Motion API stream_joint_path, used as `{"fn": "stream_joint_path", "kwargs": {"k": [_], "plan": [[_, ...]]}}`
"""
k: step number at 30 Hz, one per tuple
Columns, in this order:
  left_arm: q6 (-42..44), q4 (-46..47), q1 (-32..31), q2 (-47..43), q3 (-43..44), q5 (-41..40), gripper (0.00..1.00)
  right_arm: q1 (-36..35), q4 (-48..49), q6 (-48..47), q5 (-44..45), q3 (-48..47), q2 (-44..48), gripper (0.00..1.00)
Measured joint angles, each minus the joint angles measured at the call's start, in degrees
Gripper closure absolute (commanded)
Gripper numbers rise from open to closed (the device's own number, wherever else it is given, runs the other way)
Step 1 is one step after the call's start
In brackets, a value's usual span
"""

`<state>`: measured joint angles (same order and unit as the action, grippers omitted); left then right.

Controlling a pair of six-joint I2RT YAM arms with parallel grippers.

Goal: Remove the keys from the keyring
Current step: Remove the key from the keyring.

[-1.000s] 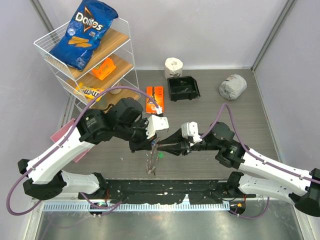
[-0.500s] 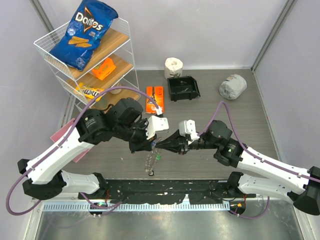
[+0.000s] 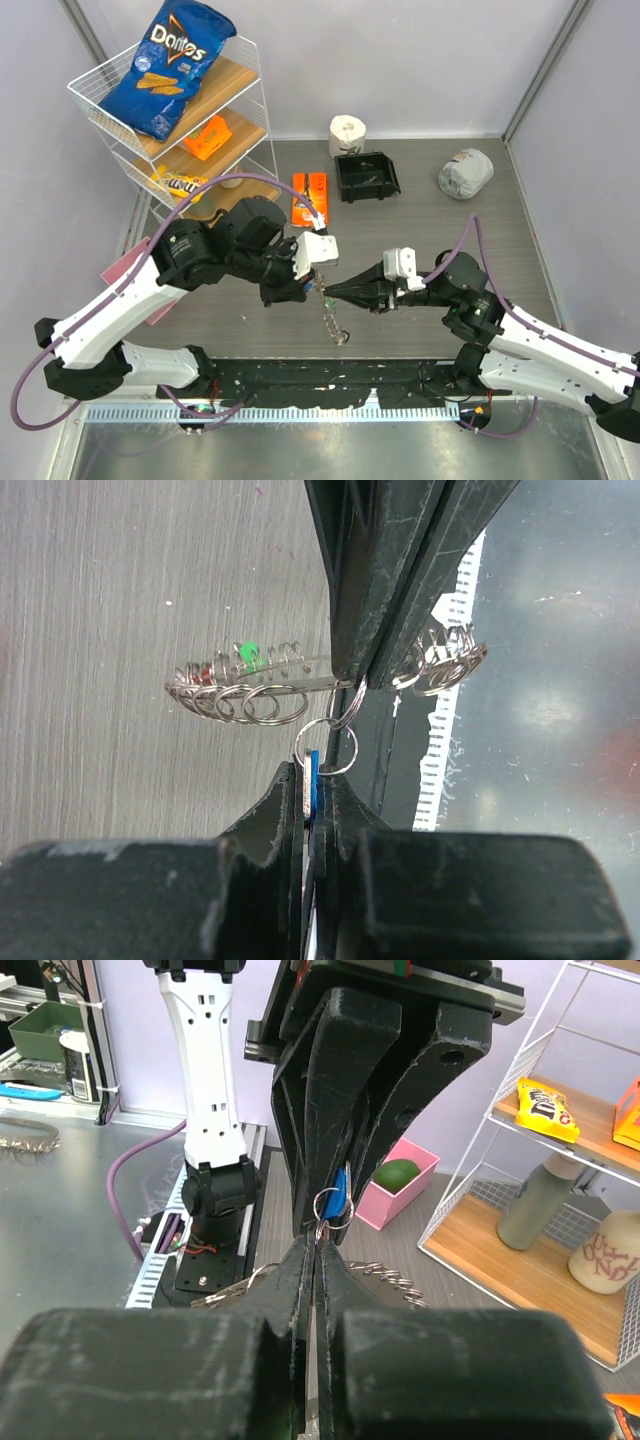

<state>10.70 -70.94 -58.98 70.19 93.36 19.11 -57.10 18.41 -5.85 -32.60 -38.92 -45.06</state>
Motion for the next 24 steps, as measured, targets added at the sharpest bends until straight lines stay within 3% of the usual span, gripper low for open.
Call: {"fn": "stream_joint_path", "kwargs": {"k": [24], "plan": [[-1.16, 4.37, 0.0, -0.09, -4.26, 0.98, 1.0, -0.04, 2.93, 2.97, 2.45, 1.01, 1.97, 0.95]]}}
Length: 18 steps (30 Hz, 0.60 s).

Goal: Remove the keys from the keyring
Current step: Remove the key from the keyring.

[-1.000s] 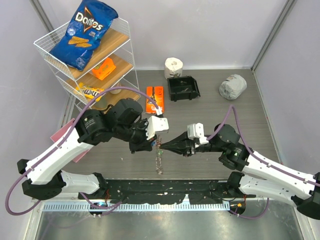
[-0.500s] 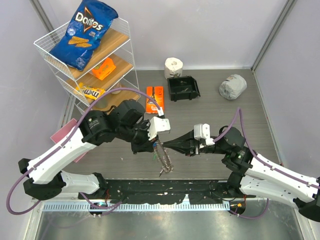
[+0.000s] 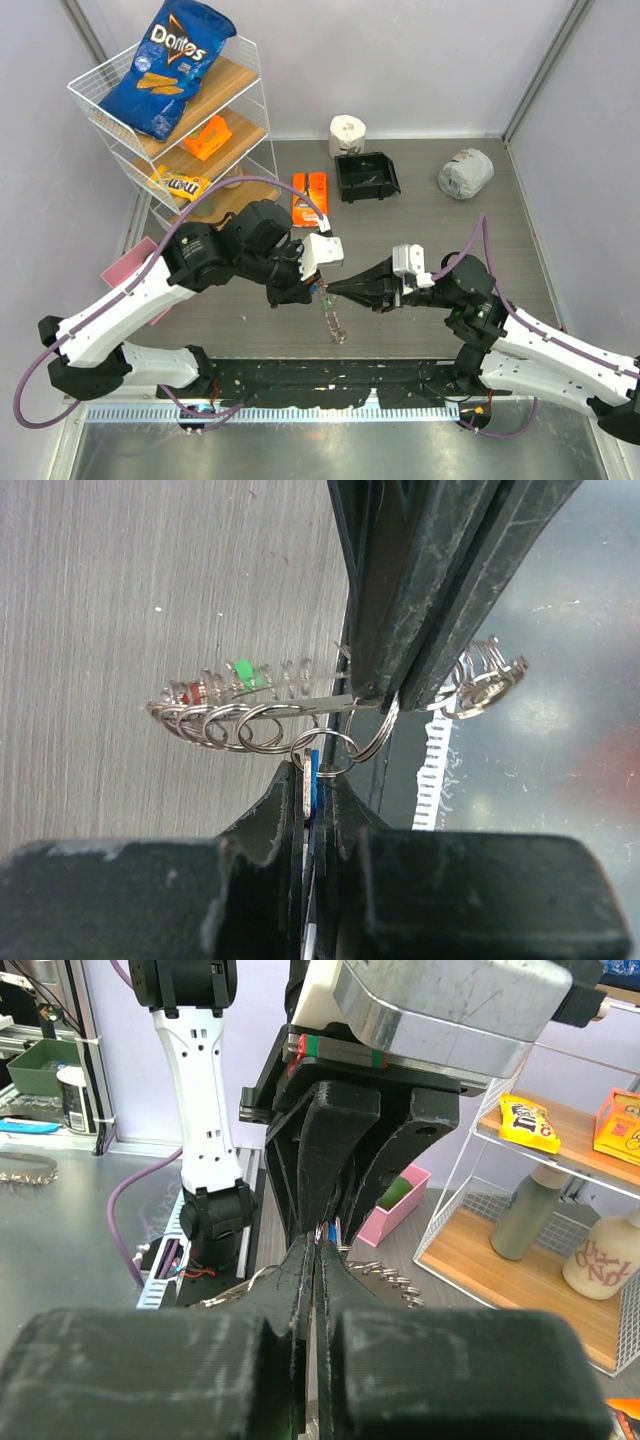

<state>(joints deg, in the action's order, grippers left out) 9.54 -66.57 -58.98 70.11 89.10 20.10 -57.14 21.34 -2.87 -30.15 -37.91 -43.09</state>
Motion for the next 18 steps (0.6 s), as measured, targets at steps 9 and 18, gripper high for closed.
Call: {"fn": "stream_joint_path", "kwargs": {"k": [9, 18], "plan": [[0.15, 0.37, 0.0, 0.61, 0.0, -0.11, 1.0, 0.02, 0.07, 3.56, -0.57, 0.28, -0.02, 0.95], [0.76, 0.37, 0.15, 0.63, 0.0, -1.22, 1.0, 0.22, 1.11, 7.91, -2.49, 0.26, -2.05, 0.95]]}}
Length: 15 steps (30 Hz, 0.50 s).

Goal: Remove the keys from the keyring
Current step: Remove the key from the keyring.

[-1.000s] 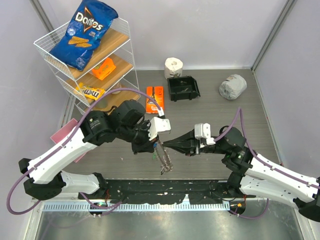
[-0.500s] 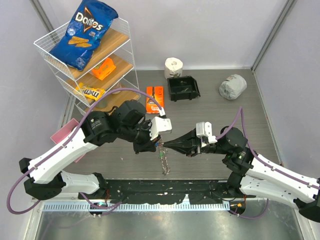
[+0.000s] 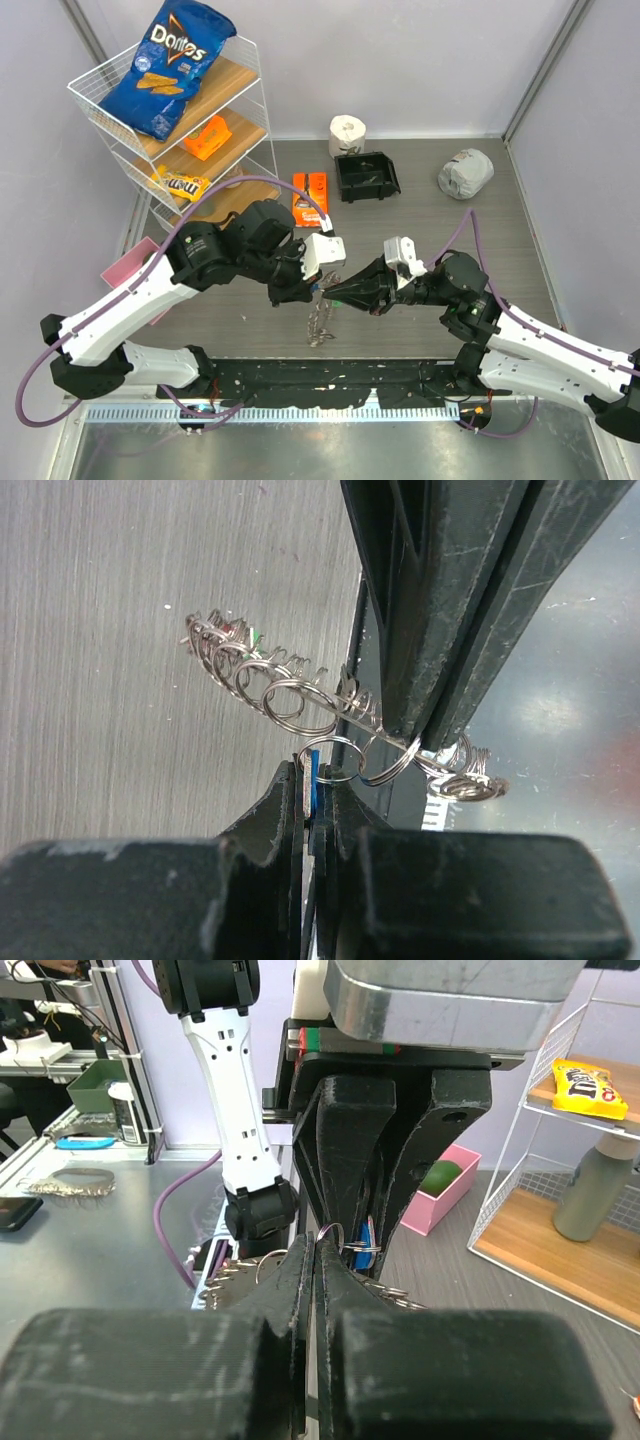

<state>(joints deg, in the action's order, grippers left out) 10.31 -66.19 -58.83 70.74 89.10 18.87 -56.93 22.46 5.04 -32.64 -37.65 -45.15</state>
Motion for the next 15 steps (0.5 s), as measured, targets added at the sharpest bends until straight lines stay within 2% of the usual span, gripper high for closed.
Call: {"fn": "stream_joint_path", "kwargs": {"k": [15], "plan": [[0.83, 0.87, 0.13, -1.29, -0.11, -3.1, 1.0, 0.33, 1.36, 4.59, -0.31, 0.0, -1.66, 0.95]]}}
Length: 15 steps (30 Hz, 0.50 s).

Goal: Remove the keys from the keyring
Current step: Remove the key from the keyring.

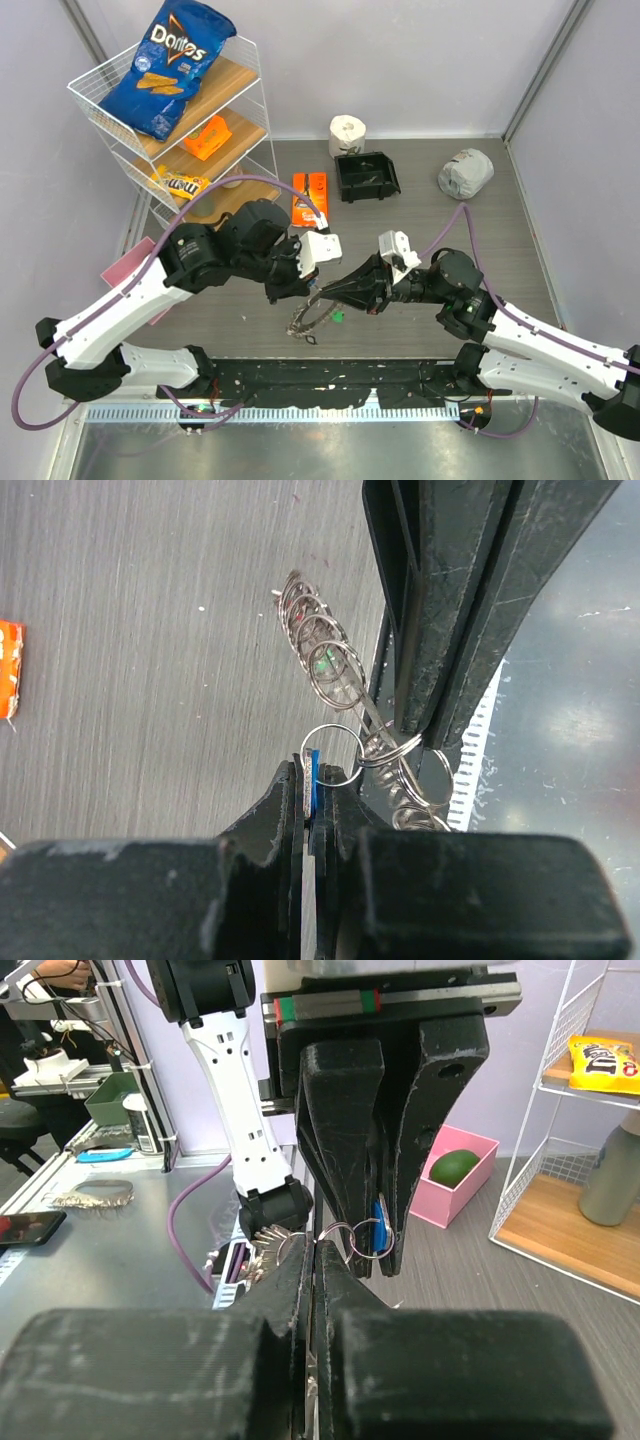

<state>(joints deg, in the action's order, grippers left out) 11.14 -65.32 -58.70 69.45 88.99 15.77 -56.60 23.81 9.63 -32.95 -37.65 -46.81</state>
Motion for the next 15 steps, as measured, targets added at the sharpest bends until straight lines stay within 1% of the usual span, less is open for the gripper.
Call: {"fn": "stream_joint_path", "kwargs": {"k": [15], "plan": [[1.36, 1.97, -0.02, -2.36, -0.02, -1.64, 1.0, 0.11, 2.86, 3.39, 0.81, 0.07, -0.83, 0.95]]}}
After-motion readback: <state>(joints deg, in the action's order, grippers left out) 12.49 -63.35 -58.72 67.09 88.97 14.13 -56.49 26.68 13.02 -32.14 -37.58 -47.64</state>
